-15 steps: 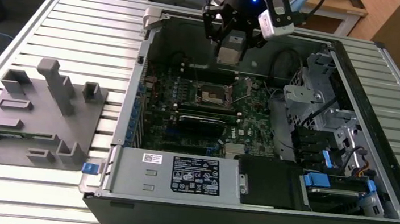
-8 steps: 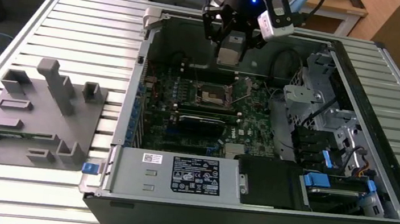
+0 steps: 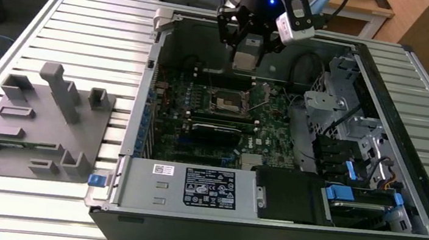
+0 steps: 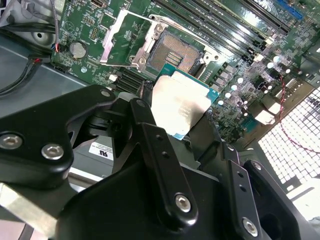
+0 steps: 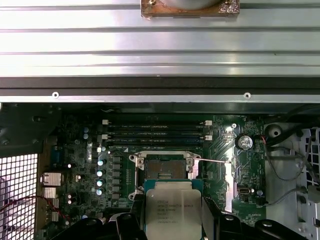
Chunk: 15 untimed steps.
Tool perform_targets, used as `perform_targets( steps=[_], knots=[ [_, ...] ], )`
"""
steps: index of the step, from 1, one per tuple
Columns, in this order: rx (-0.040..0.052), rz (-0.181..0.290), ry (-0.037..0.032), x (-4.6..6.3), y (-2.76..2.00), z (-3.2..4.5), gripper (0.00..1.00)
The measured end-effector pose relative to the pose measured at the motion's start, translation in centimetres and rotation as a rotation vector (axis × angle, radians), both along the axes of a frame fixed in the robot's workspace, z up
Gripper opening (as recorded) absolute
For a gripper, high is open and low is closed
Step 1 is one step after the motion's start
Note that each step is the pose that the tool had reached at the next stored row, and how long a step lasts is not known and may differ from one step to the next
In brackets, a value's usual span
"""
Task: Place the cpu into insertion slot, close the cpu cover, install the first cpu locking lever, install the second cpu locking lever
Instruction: 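Place the cpu into insertion slot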
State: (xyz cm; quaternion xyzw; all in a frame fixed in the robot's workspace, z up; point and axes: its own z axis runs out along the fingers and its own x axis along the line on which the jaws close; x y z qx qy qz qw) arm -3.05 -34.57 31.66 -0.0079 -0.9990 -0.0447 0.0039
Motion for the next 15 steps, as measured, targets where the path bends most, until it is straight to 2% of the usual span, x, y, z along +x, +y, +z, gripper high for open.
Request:
perform_targets(
  steps=[15],
  knots=[
    [0.0001, 0.0, 0.0, 0.0, 0.0, -0.19, 0.54]
  ],
)
